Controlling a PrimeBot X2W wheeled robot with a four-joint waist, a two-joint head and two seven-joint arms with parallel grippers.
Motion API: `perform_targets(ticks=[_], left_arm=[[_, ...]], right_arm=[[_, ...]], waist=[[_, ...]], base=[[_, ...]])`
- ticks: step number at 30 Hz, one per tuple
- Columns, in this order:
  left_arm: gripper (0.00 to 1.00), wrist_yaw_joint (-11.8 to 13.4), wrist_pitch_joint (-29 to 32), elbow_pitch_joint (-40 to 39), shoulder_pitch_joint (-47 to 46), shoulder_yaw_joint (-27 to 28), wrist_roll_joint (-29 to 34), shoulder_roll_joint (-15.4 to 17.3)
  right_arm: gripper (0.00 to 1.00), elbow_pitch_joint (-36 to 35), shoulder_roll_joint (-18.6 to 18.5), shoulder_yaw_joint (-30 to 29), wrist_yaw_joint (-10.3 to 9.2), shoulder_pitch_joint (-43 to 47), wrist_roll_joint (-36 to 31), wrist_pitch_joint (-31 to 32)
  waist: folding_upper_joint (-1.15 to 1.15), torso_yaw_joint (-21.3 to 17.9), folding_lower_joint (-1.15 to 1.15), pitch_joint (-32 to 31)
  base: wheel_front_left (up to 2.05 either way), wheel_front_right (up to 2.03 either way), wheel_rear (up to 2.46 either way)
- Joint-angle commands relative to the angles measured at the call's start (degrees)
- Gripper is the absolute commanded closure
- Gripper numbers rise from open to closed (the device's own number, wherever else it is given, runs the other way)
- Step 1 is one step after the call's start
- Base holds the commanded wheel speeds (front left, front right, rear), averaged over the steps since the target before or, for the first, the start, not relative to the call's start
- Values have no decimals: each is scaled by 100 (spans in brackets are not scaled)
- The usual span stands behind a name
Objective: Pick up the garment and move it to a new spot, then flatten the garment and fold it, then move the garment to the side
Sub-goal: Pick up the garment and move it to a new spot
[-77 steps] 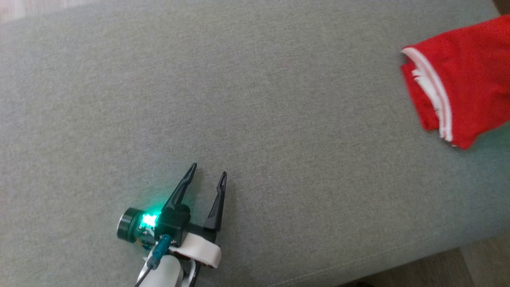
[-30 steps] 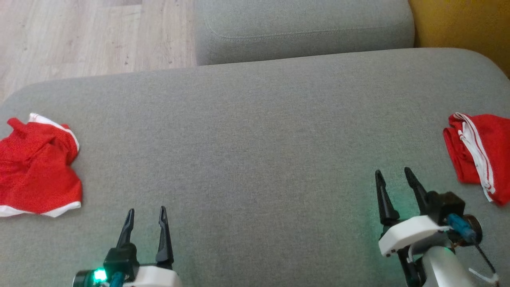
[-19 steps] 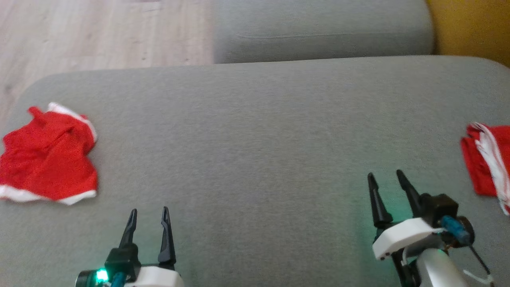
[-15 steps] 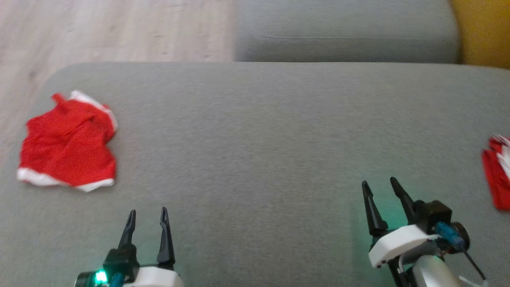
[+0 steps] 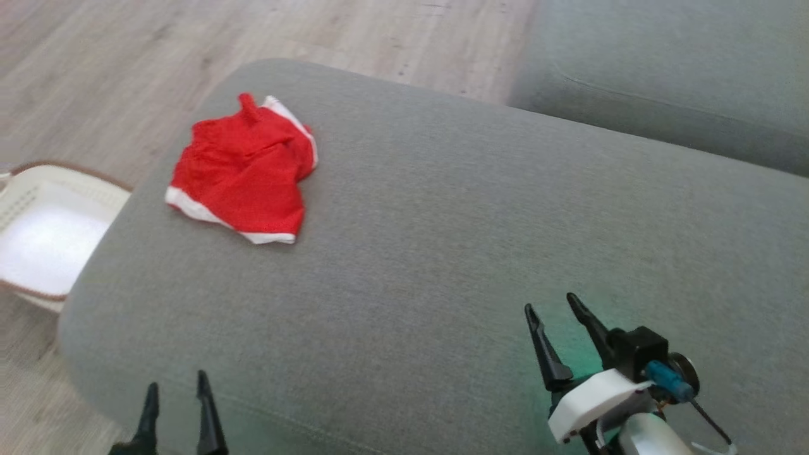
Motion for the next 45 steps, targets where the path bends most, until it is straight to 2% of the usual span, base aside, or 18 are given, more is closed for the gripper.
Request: perform_targets(ticks=[1,3,6,10,16,20,23,27,34,40,45], left_arm=[[0,-2,-46,-185,-60,248,-12,3],[0,-24,-46,-184,-39,332,-87,3],[0,-186,-46,-71,-87,351,-178,3],[0,-221,-46,-156,-351,485,-333,3],[0,-474,-46,-497,-941,834,-39,11],[0,-713,-46,-418,-1674,1039,127,185],[0,-907,-46,-216,-2367,992,224,406],[0,-1085,-46,281,-3316,749,226,728],[0,-1148,87,1607,-4513,165,-121,1341],[0,-1061,606,2905,-5038,351,-440,1778],[0,-915,973,3831,-5305,444,-547,1913]], right_arm=[[0,-147,-2,163,-4,-184,35,-62],[0,-135,-2,229,-4,-192,56,-62],[0,-134,-2,281,-4,-217,49,-62],[0,-207,-2,279,-4,-338,-94,-62],[0,-447,-55,192,-4,-568,-267,-62],[0,-624,-200,204,-4,-767,-293,-62],[0,-751,-311,193,-4,-937,-289,-62],[0,-899,-505,230,-4,-1218,-294,-62],[0,-1267,-679,238,-4,-1582,-248,-62],[0,-1557,-749,215,-4,-1693,-212,-62],[0,-1663,-749,122,-4,-1671,-160,-62]], waist=[[0,156,0,-14],[0,176,0,-2],[0,148,0,90],[0,28,0,378],[0,-151,0,973],[0,-277,0,1394],[0,-395,0,1712],[0,-618,0,2131],[0,-1111,0,2672],[0,-1540,0,2943],[0,-1776,0,3058]], base=[[0,0,0],[0,0,0],[0,0,0],[0,0,0],[0,0,0],[0,0,0],[0,0,0],[0,0,0],[0,0,0],[0,0,0],[0,0,0]])
